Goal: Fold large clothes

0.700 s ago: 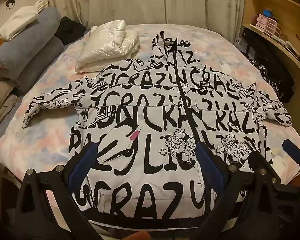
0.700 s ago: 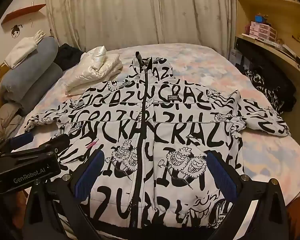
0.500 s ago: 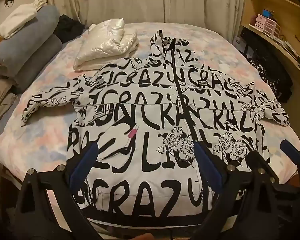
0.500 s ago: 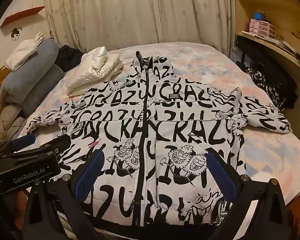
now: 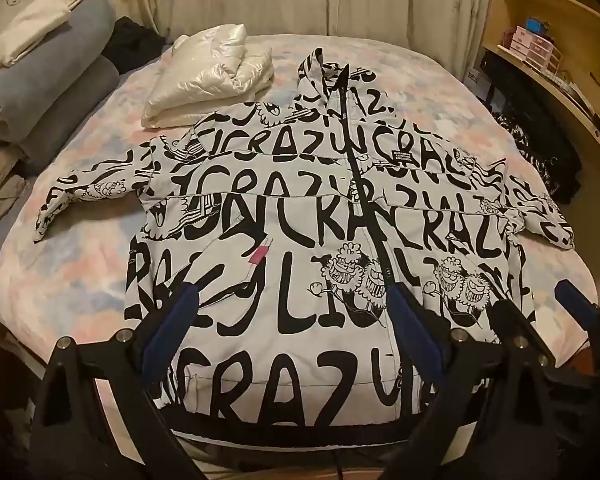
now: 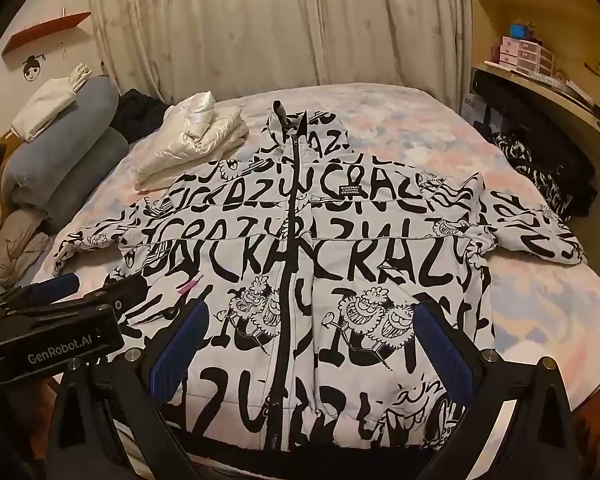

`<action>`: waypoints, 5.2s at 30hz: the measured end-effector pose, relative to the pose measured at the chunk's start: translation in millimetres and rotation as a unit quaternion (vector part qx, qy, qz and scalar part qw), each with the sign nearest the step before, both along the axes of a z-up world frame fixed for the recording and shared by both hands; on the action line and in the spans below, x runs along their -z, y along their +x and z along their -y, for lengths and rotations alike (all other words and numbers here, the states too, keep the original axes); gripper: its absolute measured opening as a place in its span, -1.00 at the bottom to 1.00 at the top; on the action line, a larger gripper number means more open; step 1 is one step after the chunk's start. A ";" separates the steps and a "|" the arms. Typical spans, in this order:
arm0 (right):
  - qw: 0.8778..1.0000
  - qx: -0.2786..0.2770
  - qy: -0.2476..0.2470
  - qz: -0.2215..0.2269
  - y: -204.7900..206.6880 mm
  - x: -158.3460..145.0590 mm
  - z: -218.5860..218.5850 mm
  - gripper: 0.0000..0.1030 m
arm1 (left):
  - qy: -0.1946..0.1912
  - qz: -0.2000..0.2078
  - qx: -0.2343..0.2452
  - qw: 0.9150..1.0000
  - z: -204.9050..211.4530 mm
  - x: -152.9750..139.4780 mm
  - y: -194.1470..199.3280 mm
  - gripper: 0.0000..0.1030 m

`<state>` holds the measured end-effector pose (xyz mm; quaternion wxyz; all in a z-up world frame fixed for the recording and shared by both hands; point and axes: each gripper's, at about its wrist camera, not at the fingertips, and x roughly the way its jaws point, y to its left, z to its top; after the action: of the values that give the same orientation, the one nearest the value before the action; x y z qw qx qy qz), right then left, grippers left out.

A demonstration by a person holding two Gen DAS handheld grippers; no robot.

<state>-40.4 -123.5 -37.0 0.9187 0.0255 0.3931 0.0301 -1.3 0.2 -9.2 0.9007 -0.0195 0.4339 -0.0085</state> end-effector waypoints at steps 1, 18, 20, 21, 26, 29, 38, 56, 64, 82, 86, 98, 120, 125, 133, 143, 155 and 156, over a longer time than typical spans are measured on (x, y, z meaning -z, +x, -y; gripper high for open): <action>1.000 0.000 0.000 -0.001 0.2 1.2 -0.3 1.00 | 0.001 0.000 0.000 1.000 0.0 0.1 -0.2 0.82; 1.000 -0.001 0.011 -0.014 1.5 18.5 -3.2 1.00 | 0.010 -0.001 -0.003 1.000 -1.6 2.0 -2.4 0.72; 1.000 -0.001 0.013 -0.015 1.0 20.4 -4.1 1.00 | 0.010 -0.001 -0.003 1.000 -1.4 2.0 -1.7 0.72; 1.000 0.000 0.013 -0.015 1.6 19.3 -3.4 1.00 | 0.010 -0.001 -0.003 1.000 -1.6 1.8 -1.5 0.72; 1.000 0.000 0.013 -0.016 1.2 20.9 -3.8 1.00 | 0.009 -0.003 -0.003 1.000 -2.0 2.6 -2.0 0.72; 1.000 -0.001 0.014 -0.016 1.2 19.9 -3.2 1.00 | 0.009 -0.003 -0.003 1.000 -2.0 4.4 -3.2 0.72; 1.000 -0.002 0.016 -0.019 1.5 24.2 -2.0 1.00 | 0.007 -0.008 -0.003 1.000 -3.3 9.4 -3.9 0.72; 1.000 -0.001 0.009 -0.018 -0.2 30.2 -1.5 1.00 | 0.000 -0.017 -0.003 1.000 2.9 17.3 -2.4 0.72; 1.000 -0.002 0.007 -0.013 1.0 26.7 -1.0 1.00 | -0.002 -0.017 -0.003 1.000 3.7 16.1 -0.6 0.72; 1.000 -0.003 0.009 0.008 -1.9 7.5 8.7 1.00 | -0.008 -0.027 0.016 0.999 14.6 9.8 8.5 0.72; 1.000 -0.005 0.007 0.021 -2.9 0.8 15.3 1.00 | -0.015 -0.024 0.021 0.999 19.6 7.1 13.5 0.67; 0.998 0.042 -0.004 0.044 26.2 -38.7 79.5 1.00 | -0.033 -0.003 0.060 0.998 63.8 -20.5 53.3 0.37; 0.989 0.121 -0.045 0.065 94.2 -89.4 274.9 1.00 | -0.095 0.042 0.211 0.972 231.2 -73.5 145.8 0.51; 0.985 0.146 -0.072 0.053 106.1 -74.1 312.1 1.00 | -0.097 0.016 0.214 0.972 273.7 -41.8 170.3 0.51; 0.977 0.211 -0.026 -0.013 143.5 11.0 402.5 1.00 | -0.074 -0.062 0.187 0.978 324.3 36.2 217.2 0.26; 0.910 0.340 0.214 -0.101 160.7 159.9 560.6 0.69 | -0.059 -0.078 0.181 0.979 353.5 105.4 238.8 0.21; 0.829 0.441 0.340 -0.053 156.5 222.2 657.1 -0.22 | -0.099 -0.110 0.192 0.970 345.7 126.6 244.1 0.21; 0.832 0.443 0.330 -0.046 159.5 218.0 659.0 -0.42 | -0.095 -0.102 0.193 0.971 343.7 122.8 242.5 0.21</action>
<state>119.1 -782.4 -255.0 0.7514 0.4996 0.3482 -0.2540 241.2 -343.5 -132.0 0.8271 -0.0221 0.5161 -0.2214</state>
